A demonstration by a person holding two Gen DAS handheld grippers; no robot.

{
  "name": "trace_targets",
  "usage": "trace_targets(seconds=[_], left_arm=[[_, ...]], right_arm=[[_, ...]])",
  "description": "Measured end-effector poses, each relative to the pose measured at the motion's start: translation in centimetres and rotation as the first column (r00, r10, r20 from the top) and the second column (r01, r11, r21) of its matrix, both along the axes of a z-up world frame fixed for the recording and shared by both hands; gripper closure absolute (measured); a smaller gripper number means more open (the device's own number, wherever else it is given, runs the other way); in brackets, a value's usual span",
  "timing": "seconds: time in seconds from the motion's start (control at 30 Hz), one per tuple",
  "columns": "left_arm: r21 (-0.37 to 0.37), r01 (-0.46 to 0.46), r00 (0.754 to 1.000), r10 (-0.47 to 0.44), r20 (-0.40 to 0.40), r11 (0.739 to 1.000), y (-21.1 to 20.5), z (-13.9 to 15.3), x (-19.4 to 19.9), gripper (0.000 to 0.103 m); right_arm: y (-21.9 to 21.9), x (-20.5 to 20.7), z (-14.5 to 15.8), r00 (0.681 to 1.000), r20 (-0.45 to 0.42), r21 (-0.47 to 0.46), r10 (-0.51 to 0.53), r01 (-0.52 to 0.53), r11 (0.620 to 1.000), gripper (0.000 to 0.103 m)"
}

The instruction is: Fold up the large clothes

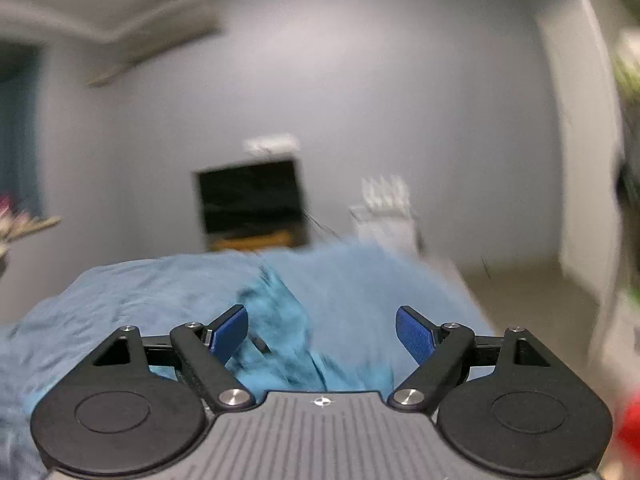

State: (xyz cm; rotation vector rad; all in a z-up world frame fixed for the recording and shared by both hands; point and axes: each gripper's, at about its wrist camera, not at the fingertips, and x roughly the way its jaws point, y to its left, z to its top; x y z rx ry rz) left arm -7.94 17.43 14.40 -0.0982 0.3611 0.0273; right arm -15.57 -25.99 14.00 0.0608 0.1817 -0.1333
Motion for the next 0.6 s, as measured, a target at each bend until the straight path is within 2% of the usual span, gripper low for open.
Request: trace_targets(seconds=[0.13,0.2,0.33,0.4,0.43,0.53,0.6], left_arm=[[0.05,0.07,0.995,-0.073,0.061,0.996,-1.2,6.0,-2.5,0.044],[0.006,0.119,0.989,-0.119,0.086,0.993,-1.3,8.5,-3.6,0.044],[-0.089,0.189,0.971,-0.173,0.163,0.978,-0.8,12.5,-5.6,0.044],[-0.188,0.241,0.954,-0.196,0.227,0.952,0.6,14.6,-7.0,0.044],[-0.203,0.247,0.947,-0.191,0.26,0.948,1.0,15.6,-7.8,0.044],[-0.166,0.228,0.925,-0.16,0.345,0.96,1.7,18.6,-10.4,0.044],[-0.224,0.274,0.914,-0.181,0.363,0.935,3.1,20.4,-11.1,0.043]], right_arm=[[3.8,-2.8,8.2,0.99,0.081,-0.19,0.114,-0.097,0.977,0.019],[5.3,-4.1,11.9,0.977,0.117,-0.238,0.179,-0.147,0.96,0.018],[8.5,-7.0,18.1,0.93,0.168,-0.331,0.326,-0.258,0.908,0.018],[9.7,-8.2,20.2,0.906,0.189,-0.382,0.38,-0.288,0.878,0.017],[10.4,-8.7,21.0,0.894,0.202,-0.414,0.399,-0.292,0.862,0.017],[11.9,-10.0,23.3,0.876,0.226,-0.492,0.426,-0.274,0.826,0.017],[12.6,-12.3,24.8,0.865,0.259,-0.545,0.429,-0.236,0.805,0.017]])
